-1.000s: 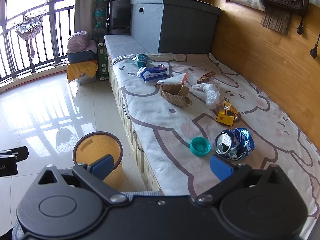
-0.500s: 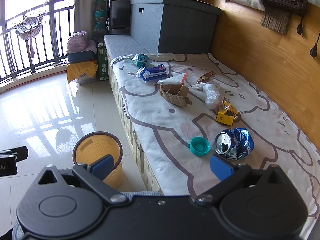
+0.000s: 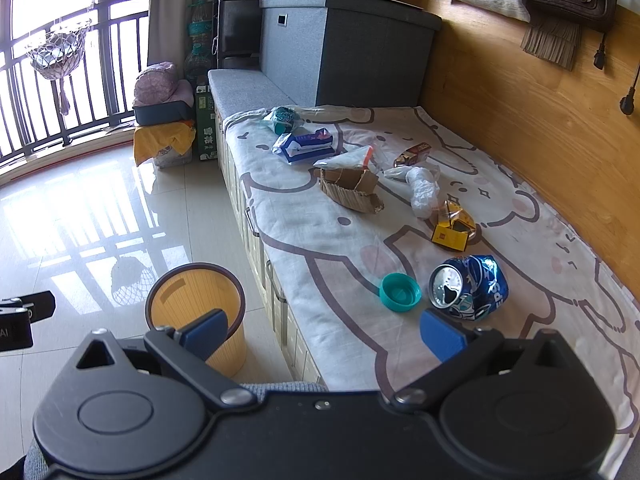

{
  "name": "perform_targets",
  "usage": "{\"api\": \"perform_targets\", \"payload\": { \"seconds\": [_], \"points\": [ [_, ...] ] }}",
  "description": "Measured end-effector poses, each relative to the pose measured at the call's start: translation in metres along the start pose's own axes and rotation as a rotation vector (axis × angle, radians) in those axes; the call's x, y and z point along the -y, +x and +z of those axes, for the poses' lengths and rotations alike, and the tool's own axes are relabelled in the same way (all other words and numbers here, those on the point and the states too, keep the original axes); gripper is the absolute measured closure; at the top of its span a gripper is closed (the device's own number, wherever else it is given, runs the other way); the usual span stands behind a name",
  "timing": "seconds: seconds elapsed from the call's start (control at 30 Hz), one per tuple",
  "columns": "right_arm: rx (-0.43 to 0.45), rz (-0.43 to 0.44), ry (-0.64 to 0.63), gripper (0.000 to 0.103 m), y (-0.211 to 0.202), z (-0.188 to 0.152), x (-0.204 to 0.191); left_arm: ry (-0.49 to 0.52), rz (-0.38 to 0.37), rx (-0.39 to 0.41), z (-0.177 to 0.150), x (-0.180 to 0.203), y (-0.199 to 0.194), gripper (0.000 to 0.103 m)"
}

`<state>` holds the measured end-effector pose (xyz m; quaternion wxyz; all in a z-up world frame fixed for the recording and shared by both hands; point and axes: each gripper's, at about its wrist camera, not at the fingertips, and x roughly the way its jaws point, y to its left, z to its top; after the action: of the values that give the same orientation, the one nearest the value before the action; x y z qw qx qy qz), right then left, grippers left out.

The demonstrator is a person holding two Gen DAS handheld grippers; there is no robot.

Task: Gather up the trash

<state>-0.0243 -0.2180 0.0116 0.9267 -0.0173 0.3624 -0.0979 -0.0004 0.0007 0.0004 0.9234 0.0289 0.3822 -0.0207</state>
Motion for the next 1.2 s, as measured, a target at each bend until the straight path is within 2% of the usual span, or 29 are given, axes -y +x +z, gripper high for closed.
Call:
{"api": "perform_targets", "payload": {
  "seconds": [0.47,0.6,0.83,1.03,1.2],
  "points": [
    [0.002,0.000,0.001,0.000,0.001,0.000,0.001,0.000,0.000,0.005,0.007,0.008,-0.010,0.000],
    [0.027,-0.001,0.002,0.000,0.000,0.004,0.003,0.015,0.000,0.067,0.025,0.008,-0.020,0.000],
    [0.136,0.011,0.049,0.000,-0.013,0.017,0.024,0.053,-0.025,0.181,0.049,0.019,-0.021,0.000],
    [0.255,0.002,0.095,0.000,-0.018,0.029,0.057,0.068,-0.079,0.233,0.067,0.039,-0.015,0.000],
    [0.371,-0.004,0.109,0.000,-0.018,0.019,0.088,0.038,-0.148,0.278,0.079,0.056,-0.007,0.000]
  ]
}}
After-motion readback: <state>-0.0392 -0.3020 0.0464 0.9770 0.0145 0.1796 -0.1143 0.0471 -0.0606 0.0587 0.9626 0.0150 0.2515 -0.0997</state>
